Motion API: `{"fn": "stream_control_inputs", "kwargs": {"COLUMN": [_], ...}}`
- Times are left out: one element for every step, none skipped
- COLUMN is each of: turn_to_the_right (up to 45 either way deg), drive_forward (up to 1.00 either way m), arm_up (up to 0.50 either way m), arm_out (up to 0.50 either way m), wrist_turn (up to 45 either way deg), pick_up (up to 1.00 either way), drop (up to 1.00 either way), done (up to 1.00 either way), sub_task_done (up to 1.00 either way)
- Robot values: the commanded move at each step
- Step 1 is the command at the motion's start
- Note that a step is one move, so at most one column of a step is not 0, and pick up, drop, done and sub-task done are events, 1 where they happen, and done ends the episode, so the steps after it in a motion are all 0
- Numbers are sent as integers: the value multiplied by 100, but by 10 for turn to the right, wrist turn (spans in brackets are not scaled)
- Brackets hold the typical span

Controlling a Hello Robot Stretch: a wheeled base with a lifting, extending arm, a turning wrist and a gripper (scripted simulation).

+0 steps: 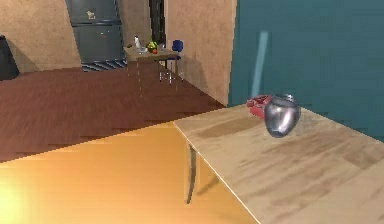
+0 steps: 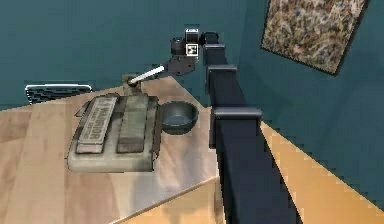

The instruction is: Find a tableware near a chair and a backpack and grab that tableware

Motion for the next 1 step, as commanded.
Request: {"fn": "stream_control_inputs", "kwargs": {"turn_to_the_right": [0], "drive_forward": [0], "arm_up": [0], "arm_out": [0], "wrist_turn": [330], "pick_up": [0], "drop": [0], "done": [0], "sub_task_done": [0]}}
